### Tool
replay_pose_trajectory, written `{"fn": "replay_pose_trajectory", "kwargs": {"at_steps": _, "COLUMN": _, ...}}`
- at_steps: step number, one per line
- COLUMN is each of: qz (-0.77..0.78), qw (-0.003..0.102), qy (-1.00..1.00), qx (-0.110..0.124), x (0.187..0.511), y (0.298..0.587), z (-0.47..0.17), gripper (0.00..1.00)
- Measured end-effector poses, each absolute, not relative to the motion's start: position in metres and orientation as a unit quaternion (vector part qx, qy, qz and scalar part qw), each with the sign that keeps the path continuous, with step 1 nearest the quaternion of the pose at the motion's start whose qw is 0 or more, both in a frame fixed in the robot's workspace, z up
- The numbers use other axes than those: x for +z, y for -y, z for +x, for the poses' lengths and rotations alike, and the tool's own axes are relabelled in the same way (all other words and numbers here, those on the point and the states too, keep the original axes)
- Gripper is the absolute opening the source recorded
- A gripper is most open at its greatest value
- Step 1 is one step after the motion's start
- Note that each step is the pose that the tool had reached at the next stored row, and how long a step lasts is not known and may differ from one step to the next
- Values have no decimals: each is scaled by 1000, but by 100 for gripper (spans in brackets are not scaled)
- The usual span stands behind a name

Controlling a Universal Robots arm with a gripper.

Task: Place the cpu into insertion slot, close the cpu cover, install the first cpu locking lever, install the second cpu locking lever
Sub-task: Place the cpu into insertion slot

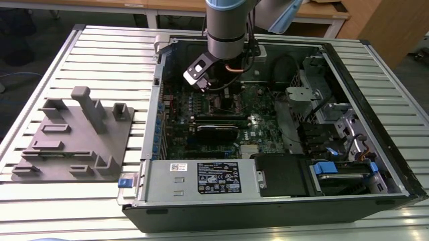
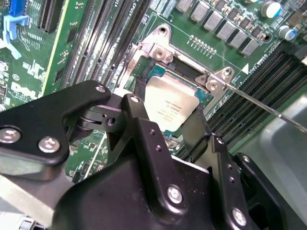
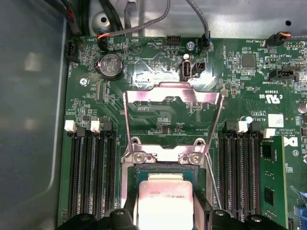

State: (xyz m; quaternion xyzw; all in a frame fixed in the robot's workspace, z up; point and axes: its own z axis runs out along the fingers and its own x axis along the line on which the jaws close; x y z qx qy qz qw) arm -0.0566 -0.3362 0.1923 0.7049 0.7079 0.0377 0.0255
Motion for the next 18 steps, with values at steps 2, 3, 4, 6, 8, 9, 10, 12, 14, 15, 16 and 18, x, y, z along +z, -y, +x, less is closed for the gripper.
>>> {"fn": "replay_pose_trajectory", "kwargs": {"at_steps": 2, "qz": 705, "qw": 26, "qy": -708, "qx": 37, "x": 193, "y": 336, "z": -57, "gripper": 54}}
{"fn": "replay_pose_trajectory", "kwargs": {"at_steps": 3, "qz": 705, "qw": 26, "qy": -708, "qx": 36, "x": 194, "y": 337, "z": -57, "gripper": 54}}
{"fn": "replay_pose_trajectory", "kwargs": {"at_steps": 4, "qz": 705, "qw": 26, "qy": -708, "qx": 36, "x": 194, "y": 337, "z": -57, "gripper": 54}}
{"fn": "replay_pose_trajectory", "kwargs": {"at_steps": 6, "qz": 705, "qw": 26, "qy": -708, "qx": 37, "x": 194, "y": 337, "z": -57, "gripper": 54}}
{"fn": "replay_pose_trajectory", "kwargs": {"at_steps": 8, "qz": 705, "qw": 26, "qy": -708, "qx": 36, "x": 193, "y": 337, "z": -56, "gripper": 54}}
{"fn": "replay_pose_trajectory", "kwargs": {"at_steps": 9, "qz": 705, "qw": 26, "qy": -708, "qx": 36, "x": 193, "y": 337, "z": -56, "gripper": 54}}
{"fn": "replay_pose_trajectory", "kwargs": {"at_steps": 10, "qz": 705, "qw": 26, "qy": -708, "qx": 36, "x": 193, "y": 337, "z": -56, "gripper": 54}}
{"fn": "replay_pose_trajectory", "kwargs": {"at_steps": 12, "qz": 705, "qw": 26, "qy": -708, "qx": 36, "x": 193, "y": 337, "z": -56, "gripper": 54}}
{"fn": "replay_pose_trajectory", "kwargs": {"at_steps": 14, "qz": 705, "qw": 26, "qy": -708, "qx": 37, "x": 193, "y": 337, "z": -55, "gripper": 54}}
{"fn": "replay_pose_trajectory", "kwargs": {"at_steps": 15, "qz": 705, "qw": 26, "qy": -708, "qx": 36, "x": 193, "y": 337, "z": -55, "gripper": 54}}
{"fn": "replay_pose_trajectory", "kwargs": {"at_steps": 16, "qz": 705, "qw": 26, "qy": -708, "qx": 36, "x": 193, "y": 337, "z": -55, "gripper": 54}}
{"fn": "replay_pose_trajectory", "kwargs": {"at_steps": 18, "qz": 705, "qw": 26, "qy": -708, "qx": 36, "x": 193, "y": 337, "z": -55, "gripper": 54}}
